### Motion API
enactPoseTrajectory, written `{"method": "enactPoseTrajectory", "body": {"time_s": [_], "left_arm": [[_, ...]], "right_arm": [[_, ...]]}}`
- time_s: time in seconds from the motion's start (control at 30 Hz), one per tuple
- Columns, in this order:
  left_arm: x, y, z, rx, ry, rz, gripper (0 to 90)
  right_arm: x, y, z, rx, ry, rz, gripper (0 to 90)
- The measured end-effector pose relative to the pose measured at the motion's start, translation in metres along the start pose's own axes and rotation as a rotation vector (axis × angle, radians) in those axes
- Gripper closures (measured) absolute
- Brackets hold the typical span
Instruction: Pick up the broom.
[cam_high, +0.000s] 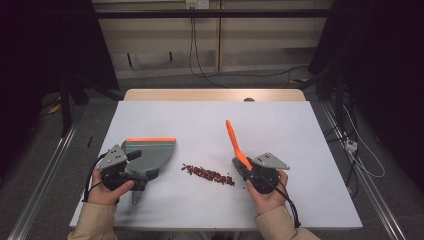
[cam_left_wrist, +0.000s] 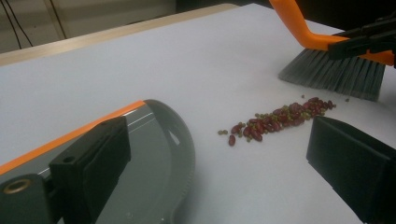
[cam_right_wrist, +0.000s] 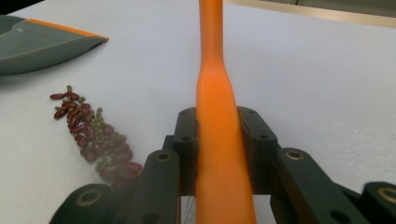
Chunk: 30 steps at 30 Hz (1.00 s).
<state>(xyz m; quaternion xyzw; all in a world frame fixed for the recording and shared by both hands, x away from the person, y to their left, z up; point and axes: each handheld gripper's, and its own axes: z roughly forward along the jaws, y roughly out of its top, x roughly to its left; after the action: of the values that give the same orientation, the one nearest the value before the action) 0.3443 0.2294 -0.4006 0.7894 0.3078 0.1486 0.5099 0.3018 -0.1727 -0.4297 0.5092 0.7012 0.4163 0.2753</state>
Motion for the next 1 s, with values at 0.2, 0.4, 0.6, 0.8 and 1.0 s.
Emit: {"method": "enactPoseTrajectory", "body": {"time_s": [0.2,0.4,0.6,0.8,1.0], "left_arm": [[0.001,0.0,0.0,0.002,0.002,-0.004,6.2],[0.001,-0.001,0.0,0.006,0.0,0.0,6.2],[0.001,-0.001,0.0,0.002,0.001,-0.004,6.2],[0.002,-0.003,-0.002,0.01,0.01,0.001,6.3],[0.002,-0.003,-0.002,0.009,0.01,0.0,6.3]], "right_arm": [[0.008,-0.003,0.003,-0.042,-0.042,0.035,71.6],[0.022,-0.002,0.011,-0.061,-0.055,0.039,71.5],[0.033,0.001,0.02,-0.077,-0.057,0.055,71.4],[0.039,0.002,0.026,-0.095,-0.059,0.083,71.3],[0.048,0.005,0.034,-0.105,-0.056,0.08,71.3]]}}
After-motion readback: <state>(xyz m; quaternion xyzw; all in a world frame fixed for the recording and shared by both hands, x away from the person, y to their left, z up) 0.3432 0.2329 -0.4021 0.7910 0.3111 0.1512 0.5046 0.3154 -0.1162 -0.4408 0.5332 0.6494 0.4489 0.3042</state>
